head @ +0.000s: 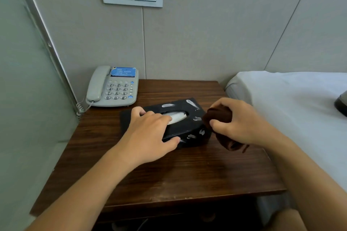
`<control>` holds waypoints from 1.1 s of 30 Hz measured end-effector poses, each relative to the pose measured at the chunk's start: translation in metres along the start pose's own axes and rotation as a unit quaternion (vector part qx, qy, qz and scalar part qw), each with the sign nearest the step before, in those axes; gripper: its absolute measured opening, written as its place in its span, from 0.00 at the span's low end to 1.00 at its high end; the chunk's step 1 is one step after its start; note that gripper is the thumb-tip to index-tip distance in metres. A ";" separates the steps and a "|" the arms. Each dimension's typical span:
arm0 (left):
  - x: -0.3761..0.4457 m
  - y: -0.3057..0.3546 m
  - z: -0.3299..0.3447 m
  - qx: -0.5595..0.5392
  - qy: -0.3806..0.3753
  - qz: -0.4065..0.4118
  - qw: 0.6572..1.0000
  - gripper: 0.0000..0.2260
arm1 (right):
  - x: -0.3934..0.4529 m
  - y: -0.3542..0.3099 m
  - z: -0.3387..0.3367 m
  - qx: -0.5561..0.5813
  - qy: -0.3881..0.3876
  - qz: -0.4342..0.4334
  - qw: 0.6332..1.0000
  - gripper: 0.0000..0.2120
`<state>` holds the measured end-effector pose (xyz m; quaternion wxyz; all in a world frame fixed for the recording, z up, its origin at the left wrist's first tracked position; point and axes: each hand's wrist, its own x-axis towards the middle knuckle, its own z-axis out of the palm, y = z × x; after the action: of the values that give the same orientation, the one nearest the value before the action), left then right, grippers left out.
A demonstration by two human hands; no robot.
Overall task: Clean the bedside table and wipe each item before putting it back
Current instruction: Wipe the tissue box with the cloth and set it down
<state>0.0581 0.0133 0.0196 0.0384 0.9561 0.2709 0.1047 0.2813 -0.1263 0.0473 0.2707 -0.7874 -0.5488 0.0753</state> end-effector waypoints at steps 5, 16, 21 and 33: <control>0.013 0.007 0.013 0.001 0.027 0.008 1.000 0.22 | 0.016 -0.013 0.021 -0.072 0.008 -0.092 0.993 0.14; 0.017 -0.004 0.022 -0.020 0.075 0.034 0.996 0.25 | 0.036 -0.014 0.004 -0.199 -0.072 -0.083 0.974 0.11; 0.015 -0.006 0.023 -0.026 0.068 0.032 0.997 0.24 | 0.019 -0.028 0.025 -0.127 -0.077 -0.144 0.978 0.12; 0.012 -0.007 0.025 -0.037 0.080 0.044 0.995 0.32 | 0.040 -0.028 0.020 -0.169 -0.061 -0.078 0.981 0.11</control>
<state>0.0702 0.0248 -0.0033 0.0473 0.9536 0.2266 0.1924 0.2650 -0.0766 0.0520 0.1045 -0.7707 -0.6285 0.0076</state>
